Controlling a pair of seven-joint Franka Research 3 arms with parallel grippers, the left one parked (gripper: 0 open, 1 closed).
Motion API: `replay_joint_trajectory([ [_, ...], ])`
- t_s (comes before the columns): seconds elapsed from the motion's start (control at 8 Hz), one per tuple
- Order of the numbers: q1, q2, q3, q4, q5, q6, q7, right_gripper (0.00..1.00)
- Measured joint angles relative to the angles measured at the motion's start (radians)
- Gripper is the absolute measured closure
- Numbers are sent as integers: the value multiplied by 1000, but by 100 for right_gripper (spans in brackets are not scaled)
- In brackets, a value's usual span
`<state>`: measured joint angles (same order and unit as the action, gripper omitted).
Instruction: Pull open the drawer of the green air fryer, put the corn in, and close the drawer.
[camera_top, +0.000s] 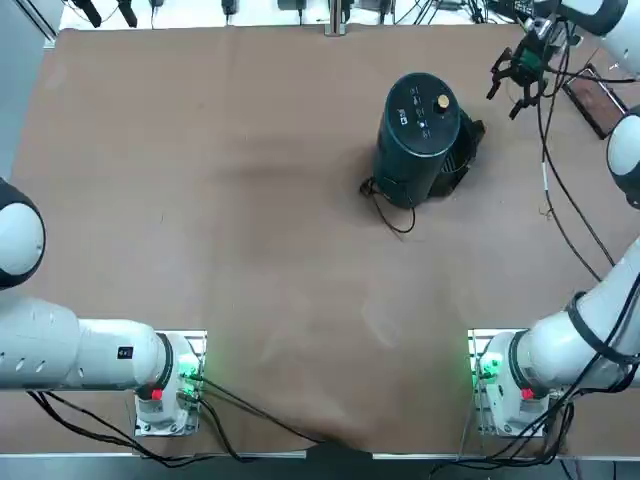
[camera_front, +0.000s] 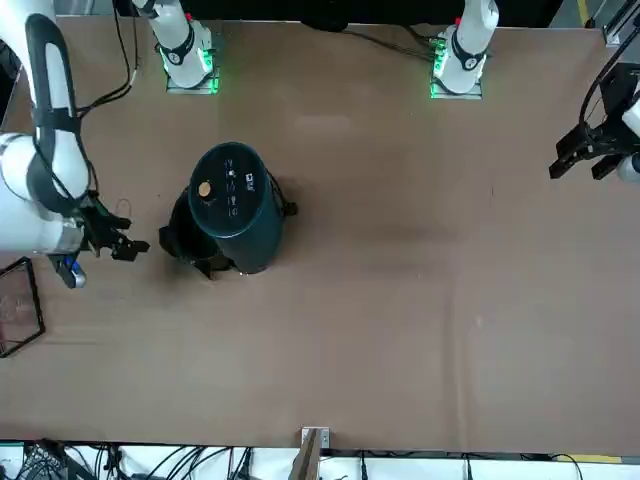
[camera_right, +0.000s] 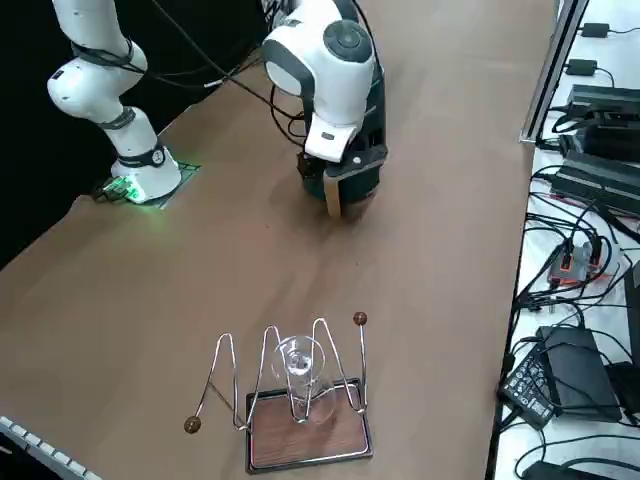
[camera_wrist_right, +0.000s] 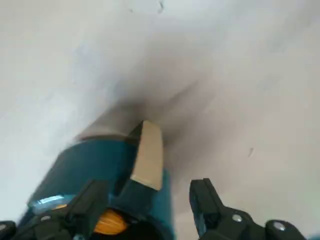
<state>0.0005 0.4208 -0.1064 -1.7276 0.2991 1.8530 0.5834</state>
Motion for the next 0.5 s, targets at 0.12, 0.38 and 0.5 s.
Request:
replay_joint_trajectory([
  [0.12, -1, 8, 1, -16, 50, 17, 51, 0],
  [0.38, -37, 17, -5, -43, 136, 22, 81, 0],
  [0.5, -61, 20, -6, -55, 180, 22, 93, 0],
])
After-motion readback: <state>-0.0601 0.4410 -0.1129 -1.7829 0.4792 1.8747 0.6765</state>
